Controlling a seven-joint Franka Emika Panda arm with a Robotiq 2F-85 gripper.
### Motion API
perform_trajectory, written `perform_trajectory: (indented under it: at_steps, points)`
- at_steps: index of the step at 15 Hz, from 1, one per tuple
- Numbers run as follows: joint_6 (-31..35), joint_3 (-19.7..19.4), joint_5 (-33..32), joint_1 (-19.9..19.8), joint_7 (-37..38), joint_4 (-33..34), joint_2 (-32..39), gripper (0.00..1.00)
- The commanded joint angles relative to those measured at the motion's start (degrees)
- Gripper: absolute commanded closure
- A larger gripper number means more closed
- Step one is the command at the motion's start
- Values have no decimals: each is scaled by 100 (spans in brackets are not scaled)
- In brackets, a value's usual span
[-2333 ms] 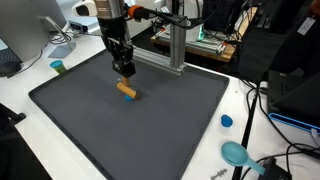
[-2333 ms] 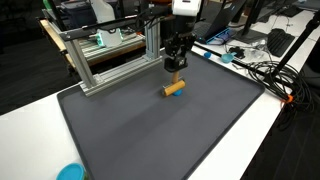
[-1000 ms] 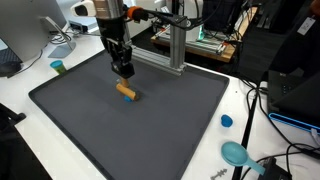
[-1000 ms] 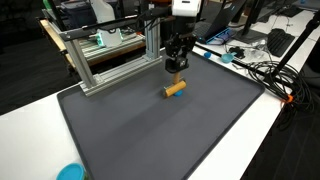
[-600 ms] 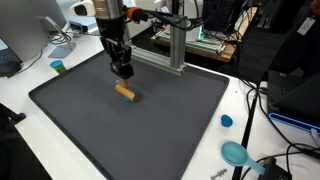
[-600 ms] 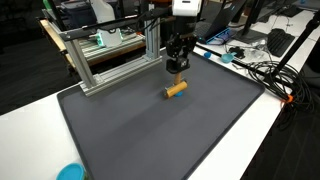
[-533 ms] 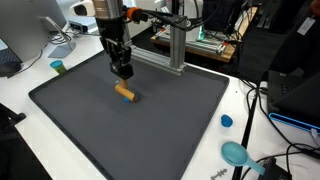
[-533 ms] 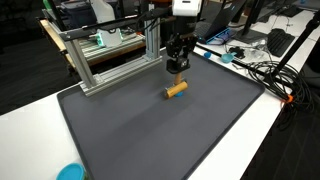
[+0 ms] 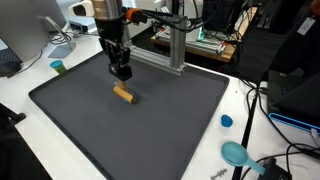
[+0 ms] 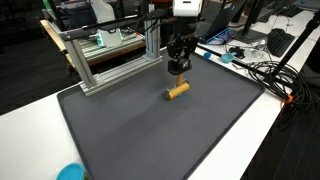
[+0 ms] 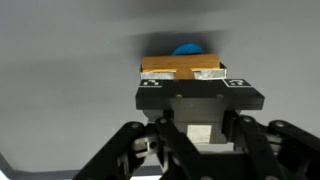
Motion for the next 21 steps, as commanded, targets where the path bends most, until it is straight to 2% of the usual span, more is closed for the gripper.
perform_trajectory:
  at_steps: [1, 11, 15, 21]
  points:
    - [277, 17, 184, -7, 42, 92, 298, 78]
    - [703, 24, 338, -39, 23, 125, 378, 78]
    - [846, 40, 247, 20, -100, -250, -305, 78]
    - [-12, -53, -218, 248, 167, 1, -559, 78]
